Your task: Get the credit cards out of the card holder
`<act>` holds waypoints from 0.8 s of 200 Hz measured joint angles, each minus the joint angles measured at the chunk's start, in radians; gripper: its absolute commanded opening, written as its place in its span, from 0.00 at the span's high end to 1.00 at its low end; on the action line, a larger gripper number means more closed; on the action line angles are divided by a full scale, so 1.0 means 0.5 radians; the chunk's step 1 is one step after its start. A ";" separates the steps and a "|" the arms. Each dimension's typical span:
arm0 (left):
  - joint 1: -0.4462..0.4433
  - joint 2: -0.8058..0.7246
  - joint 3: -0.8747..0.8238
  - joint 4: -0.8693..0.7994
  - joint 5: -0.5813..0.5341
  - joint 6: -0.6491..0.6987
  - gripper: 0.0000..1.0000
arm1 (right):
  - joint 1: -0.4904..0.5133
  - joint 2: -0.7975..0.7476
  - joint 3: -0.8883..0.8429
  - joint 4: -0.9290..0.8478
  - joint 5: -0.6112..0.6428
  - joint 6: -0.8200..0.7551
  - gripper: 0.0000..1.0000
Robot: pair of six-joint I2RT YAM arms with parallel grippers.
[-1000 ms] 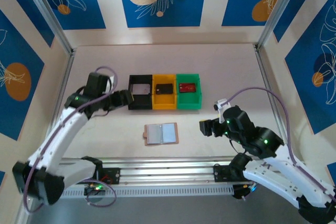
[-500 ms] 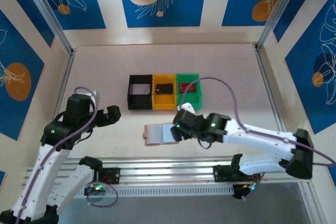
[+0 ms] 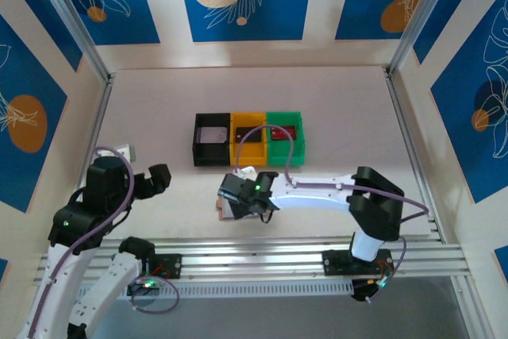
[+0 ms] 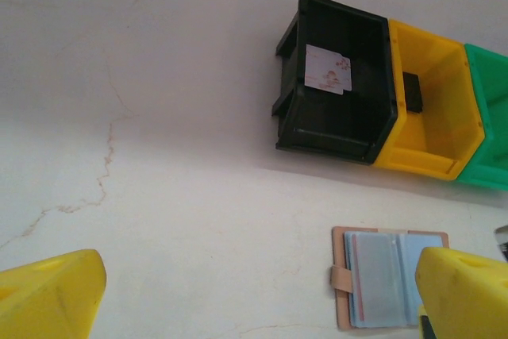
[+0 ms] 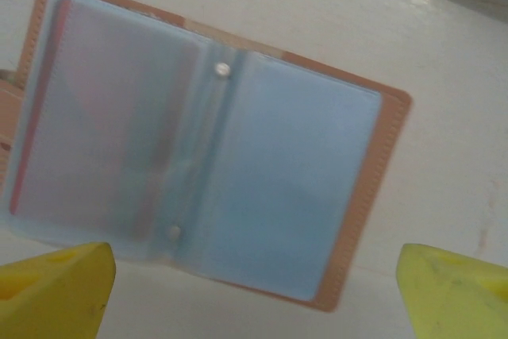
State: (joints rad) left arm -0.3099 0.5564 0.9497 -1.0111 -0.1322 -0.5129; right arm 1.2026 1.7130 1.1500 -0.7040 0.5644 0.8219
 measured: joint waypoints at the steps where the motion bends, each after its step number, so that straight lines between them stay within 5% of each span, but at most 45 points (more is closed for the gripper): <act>1: 0.000 -0.001 0.000 0.000 -0.001 -0.002 0.00 | 0.000 0.009 0.010 0.001 -0.002 0.001 0.08; 62: 0.000 -0.115 0.000 -0.001 -0.031 -0.009 0.00 | 0.004 0.392 0.318 0.035 -0.071 0.078 0.10; 160: 0.000 -0.118 -0.001 0.000 -0.039 -0.009 0.00 | -0.014 0.444 0.319 0.092 -0.163 0.124 0.27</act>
State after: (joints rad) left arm -0.3099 0.4973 0.9493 -1.0111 -0.1516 -0.5175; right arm 1.1957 1.9350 1.3094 -0.6579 0.4828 0.8837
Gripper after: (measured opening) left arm 0.996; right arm 0.759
